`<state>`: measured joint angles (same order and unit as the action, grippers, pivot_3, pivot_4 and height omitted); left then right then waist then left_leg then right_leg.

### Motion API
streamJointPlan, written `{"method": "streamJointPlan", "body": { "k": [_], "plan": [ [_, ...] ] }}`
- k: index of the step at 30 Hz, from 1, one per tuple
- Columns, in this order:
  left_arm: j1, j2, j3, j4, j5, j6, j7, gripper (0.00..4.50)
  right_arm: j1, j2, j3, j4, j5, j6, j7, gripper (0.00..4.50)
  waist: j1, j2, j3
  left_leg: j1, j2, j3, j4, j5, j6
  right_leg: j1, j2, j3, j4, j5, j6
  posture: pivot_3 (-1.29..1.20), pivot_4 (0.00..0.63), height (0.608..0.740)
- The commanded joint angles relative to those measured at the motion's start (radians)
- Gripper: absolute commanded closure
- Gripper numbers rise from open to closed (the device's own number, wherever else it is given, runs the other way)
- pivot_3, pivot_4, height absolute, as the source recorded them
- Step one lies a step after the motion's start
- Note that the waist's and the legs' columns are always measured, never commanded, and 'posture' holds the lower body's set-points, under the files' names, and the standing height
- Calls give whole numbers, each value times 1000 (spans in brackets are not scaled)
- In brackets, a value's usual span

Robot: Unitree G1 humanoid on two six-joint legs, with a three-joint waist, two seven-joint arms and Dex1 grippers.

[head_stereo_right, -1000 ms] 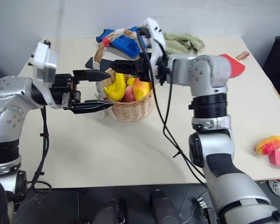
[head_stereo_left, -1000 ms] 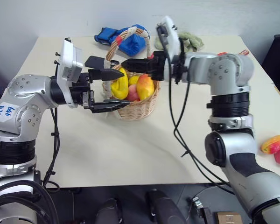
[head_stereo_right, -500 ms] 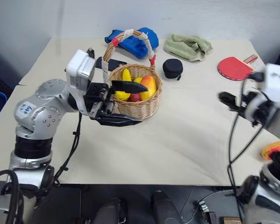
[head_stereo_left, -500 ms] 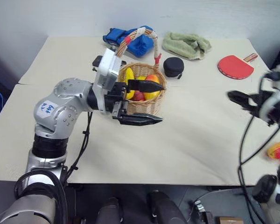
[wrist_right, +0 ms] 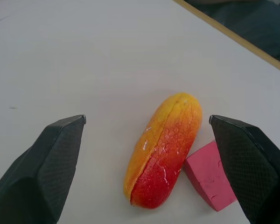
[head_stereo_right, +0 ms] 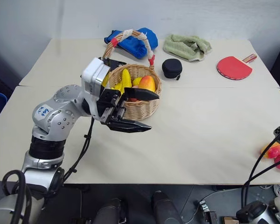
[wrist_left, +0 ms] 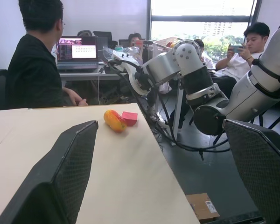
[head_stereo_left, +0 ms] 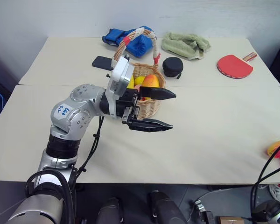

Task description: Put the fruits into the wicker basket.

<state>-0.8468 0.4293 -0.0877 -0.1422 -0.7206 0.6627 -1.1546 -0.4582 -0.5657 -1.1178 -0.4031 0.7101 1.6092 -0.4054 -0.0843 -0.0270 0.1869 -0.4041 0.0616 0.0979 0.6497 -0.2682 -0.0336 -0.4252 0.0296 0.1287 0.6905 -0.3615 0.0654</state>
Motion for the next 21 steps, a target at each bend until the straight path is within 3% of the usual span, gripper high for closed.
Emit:
{"method": "streamJointPlan", "body": {
  "k": [1,11,21],
  "plan": [
    [-22,-9,7,-12,-6,-13,0,0,-27,-29,-18,65,11,5,-58,66,0,0,0,0,0,0,0,0,0,0,1,0,0,0,0,0,150,740],
    [-18,22,26,-49,-17,15,27,0,-31,-29,-12,227,-90,5,-65,66,0,0,0,0,0,1,-1,0,0,0,4,9,-1,0,0,0,150,740],
    [-14,41,39,-78,-25,40,50,0,-33,-42,50,357,-191,-35,125,66,-1,0,0,1,2,3,-2,0,0,0,9,16,-2,0,0,0,150,740]
  ]
}}
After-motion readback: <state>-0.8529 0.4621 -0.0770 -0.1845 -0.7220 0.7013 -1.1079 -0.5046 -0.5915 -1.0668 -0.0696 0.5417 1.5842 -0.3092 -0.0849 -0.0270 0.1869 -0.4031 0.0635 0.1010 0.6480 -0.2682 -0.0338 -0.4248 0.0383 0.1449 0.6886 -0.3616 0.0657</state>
